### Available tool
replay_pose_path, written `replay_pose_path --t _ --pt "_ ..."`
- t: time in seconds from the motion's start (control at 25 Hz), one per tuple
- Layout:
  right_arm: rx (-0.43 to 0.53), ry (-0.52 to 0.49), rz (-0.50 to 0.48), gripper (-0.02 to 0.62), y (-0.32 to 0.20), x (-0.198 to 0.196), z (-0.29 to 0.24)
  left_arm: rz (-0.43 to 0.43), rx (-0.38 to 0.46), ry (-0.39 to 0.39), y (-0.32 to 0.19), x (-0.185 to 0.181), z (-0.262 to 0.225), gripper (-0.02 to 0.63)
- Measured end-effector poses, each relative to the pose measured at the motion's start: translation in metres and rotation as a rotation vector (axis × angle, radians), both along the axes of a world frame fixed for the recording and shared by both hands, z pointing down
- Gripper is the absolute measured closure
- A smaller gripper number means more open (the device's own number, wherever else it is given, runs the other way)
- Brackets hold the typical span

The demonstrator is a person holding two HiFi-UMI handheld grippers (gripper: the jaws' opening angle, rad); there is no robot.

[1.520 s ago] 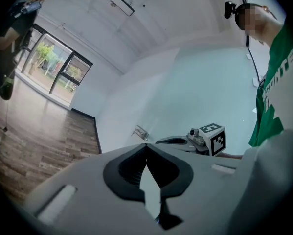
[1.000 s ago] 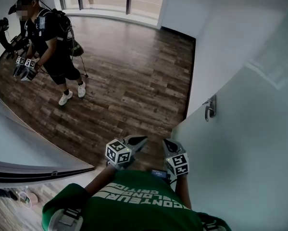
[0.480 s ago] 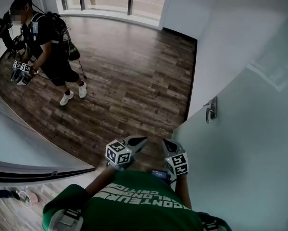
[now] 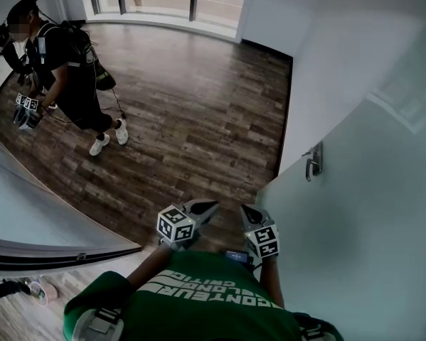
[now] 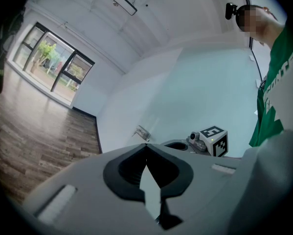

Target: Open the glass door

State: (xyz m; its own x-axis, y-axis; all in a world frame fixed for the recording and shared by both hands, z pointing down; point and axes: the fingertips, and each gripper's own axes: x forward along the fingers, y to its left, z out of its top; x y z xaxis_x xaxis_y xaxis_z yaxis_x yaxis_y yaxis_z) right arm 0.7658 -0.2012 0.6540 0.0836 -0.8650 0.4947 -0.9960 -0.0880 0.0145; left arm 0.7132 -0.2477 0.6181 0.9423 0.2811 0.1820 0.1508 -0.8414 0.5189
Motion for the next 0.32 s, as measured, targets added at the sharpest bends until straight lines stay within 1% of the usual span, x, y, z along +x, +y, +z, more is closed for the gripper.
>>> replay_pose_path --t 0.08,0.16,0.32 --pt "0.000 -0.003 -0.003 0.603 -0.001 0.007 0.005 0.000 0.003 -0.005 -0.001 0.007 0.004 0.590" --pt "-0.001 -0.003 -0.004 0.603 -0.004 0.005 0.002 -0.001 0.002 -0.007 -0.004 0.005 0.001 0.590" --pt "-0.013 -0.001 -0.007 0.603 -0.013 -0.025 -0.021 -0.003 -0.008 -0.005 -0.013 -0.024 -0.022 0.589"
